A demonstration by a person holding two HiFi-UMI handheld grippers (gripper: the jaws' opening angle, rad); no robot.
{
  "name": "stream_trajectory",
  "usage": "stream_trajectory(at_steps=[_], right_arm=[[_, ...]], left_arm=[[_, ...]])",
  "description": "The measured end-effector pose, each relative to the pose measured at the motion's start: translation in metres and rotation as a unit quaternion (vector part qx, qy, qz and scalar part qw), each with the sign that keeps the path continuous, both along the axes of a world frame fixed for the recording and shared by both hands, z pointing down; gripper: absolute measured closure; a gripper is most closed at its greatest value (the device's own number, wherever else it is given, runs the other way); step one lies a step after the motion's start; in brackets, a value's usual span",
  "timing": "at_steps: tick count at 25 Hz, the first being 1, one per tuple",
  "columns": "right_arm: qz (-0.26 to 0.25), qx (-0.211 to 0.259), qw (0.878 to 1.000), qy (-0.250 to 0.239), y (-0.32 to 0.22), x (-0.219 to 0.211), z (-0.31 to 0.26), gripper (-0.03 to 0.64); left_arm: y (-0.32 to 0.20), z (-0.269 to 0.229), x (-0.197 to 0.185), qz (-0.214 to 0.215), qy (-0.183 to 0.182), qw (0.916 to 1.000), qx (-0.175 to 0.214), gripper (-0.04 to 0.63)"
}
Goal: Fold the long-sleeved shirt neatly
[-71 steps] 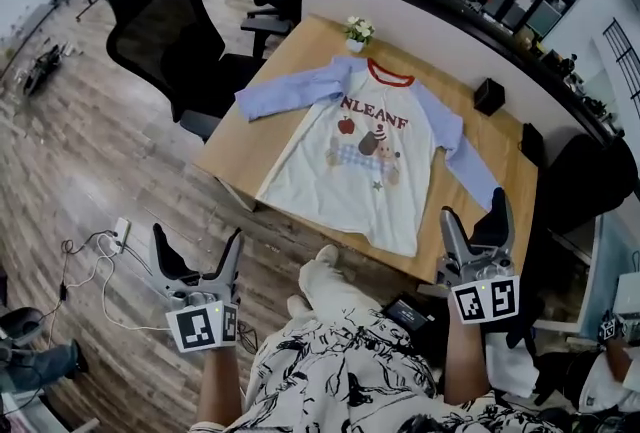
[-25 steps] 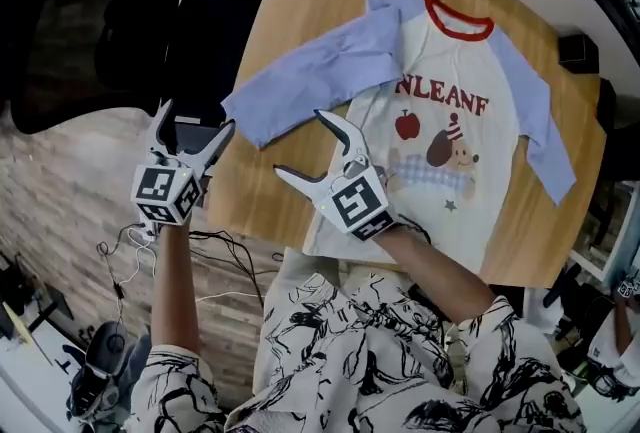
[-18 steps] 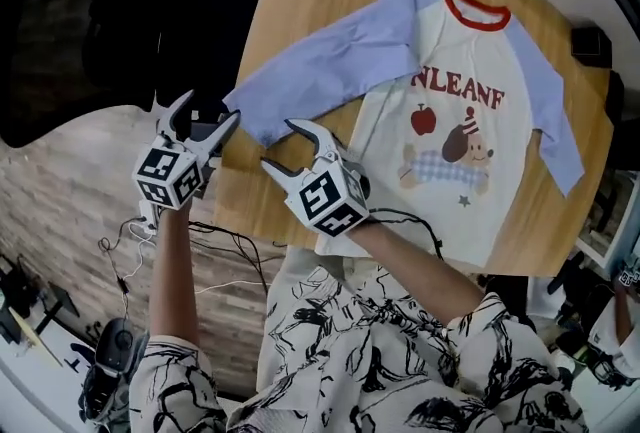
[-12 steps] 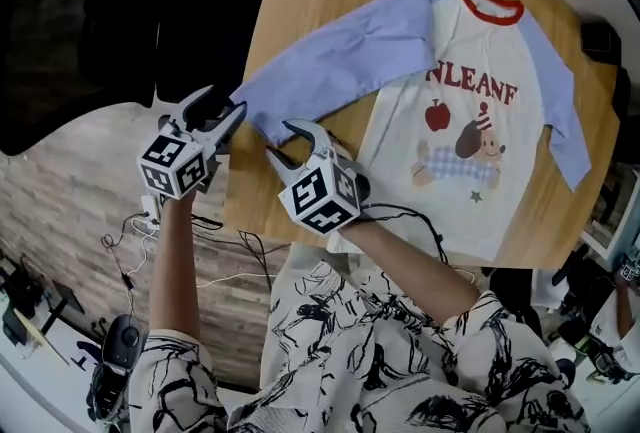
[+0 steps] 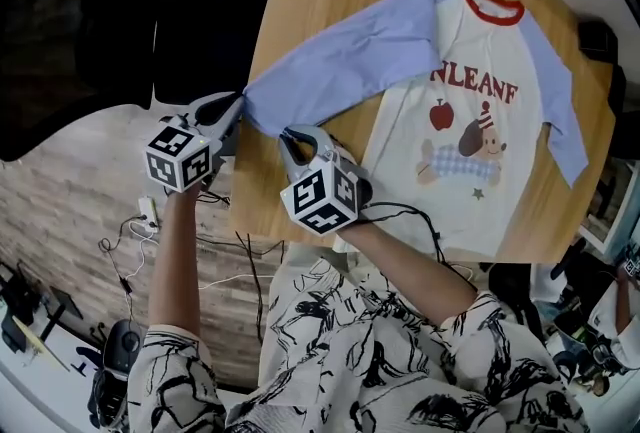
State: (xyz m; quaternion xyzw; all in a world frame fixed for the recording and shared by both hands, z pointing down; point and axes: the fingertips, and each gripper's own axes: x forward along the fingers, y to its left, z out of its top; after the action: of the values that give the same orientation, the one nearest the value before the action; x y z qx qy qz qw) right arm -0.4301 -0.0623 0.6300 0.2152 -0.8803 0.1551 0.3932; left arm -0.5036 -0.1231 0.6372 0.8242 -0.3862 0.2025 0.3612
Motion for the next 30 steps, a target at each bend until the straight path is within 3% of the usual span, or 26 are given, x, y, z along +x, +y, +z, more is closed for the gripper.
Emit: stream_trajectory(at_steps=[4, 9, 18, 23, 30], right_arm=[[0.018, -0.002, 1.0, -0.023, -0.009, -0.003, -0.019, 0.572], [0.059, -0.002, 0.994, -0.095, -0.037, -0.01, -0.089, 0.574], [0.12, 0.051, 0.961, -0.242, -0.107, -0.007, -0.262, 0.574], [0.147, 0.078, 0.941, -0.293, -0.125, 0.028, -0.325, 0.574], [0.222, 0.109, 0.918, -0.309, -0.14, 0.148, -0.346, 0.574]], left_arm=[[-0.009, -0.022, -0.003, -0.007, 0.001, 0.9999, 0.014, 0.581], [-0.05, -0.103, 0.0, -0.008, 0.011, 0.9979, 0.064, 0.581], [-0.138, -0.297, 0.03, -0.005, 0.036, 0.979, 0.2, 0.581], [-0.159, -0.367, 0.082, 0.049, 0.024, 0.9673, 0.248, 0.581], [-0.169, -0.409, 0.201, 0.121, 0.019, 0.952, 0.28, 0.581]])
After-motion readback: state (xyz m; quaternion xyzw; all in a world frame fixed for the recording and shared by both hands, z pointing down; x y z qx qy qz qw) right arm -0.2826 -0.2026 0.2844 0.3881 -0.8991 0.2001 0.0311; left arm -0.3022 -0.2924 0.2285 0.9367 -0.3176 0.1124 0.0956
